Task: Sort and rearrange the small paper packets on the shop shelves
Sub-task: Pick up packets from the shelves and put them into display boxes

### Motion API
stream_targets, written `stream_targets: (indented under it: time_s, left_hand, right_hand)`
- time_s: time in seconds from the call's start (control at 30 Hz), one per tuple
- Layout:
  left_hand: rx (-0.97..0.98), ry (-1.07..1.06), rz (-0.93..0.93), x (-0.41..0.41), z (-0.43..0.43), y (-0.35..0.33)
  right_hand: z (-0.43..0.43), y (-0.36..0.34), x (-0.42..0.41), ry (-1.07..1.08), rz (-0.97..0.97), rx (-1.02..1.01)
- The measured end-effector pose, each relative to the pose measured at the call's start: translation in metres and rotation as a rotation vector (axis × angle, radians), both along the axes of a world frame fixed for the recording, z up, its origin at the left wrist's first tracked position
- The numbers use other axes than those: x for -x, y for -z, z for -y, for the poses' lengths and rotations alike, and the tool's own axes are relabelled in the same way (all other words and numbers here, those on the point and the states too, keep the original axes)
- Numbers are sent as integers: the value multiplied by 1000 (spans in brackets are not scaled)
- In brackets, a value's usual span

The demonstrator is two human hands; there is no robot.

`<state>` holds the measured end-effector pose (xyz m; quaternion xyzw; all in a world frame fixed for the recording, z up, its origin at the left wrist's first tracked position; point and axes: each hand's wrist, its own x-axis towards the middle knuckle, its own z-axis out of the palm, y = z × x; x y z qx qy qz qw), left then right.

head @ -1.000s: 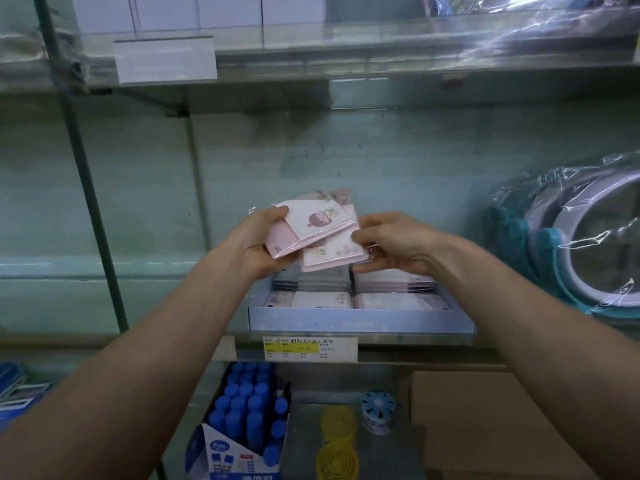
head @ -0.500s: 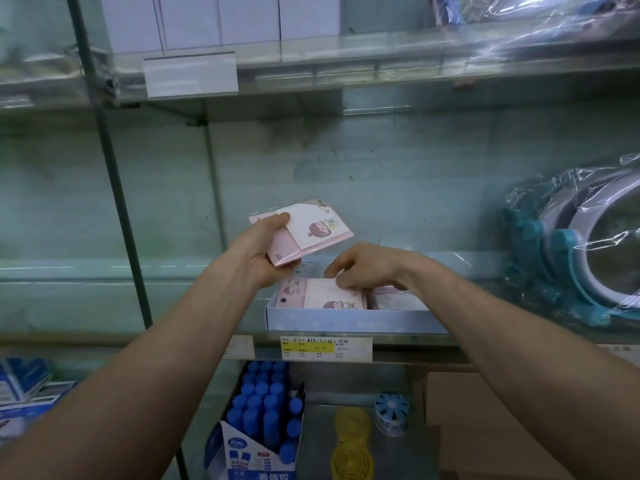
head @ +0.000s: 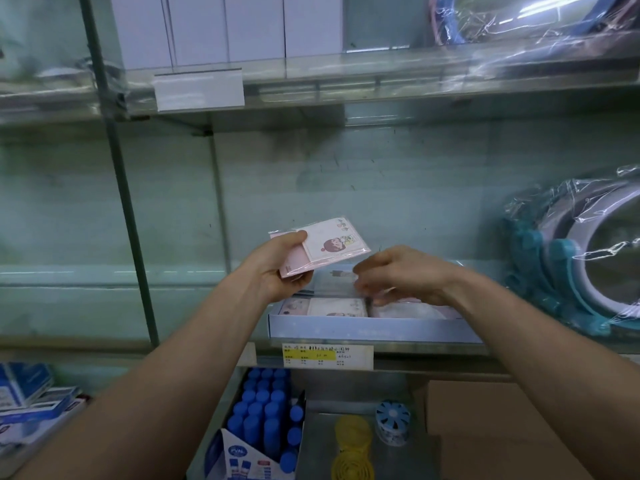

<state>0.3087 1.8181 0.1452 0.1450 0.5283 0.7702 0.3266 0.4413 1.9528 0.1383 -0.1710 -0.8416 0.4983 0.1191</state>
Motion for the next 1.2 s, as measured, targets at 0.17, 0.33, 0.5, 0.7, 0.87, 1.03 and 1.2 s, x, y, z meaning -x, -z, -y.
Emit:
stream_targets:
  time_s: [0.17,0.33,0.5,0.7,0.87,1.03,1.2]
  left_hand:
    - [69,67,-89,-15,-12,-1]
    - [110,90,-217,-13,-20,-5]
    - [131,118,-301,-15,-29,-4]
    - [174,276,-286,-34,-34,-12]
    - [274,113,-526,-52,-43,-11]
    - [379,434,-690,-70,-45,-6]
    - [532,462,-861,-56,-36,-8]
  right_hand:
    - [-5,-8,-5,83,-269,432]
    - [-17,-11,-10,232,-248,377]
    - [-21,-14,-17,218,-130,259]
    - [-29,-18,-12,385,-542,554]
    - [-27,-18,-20,406,32,-66]
    - [-22,-29,-21,178,176,-54]
    - [-34,-29,-30,31,164,-59]
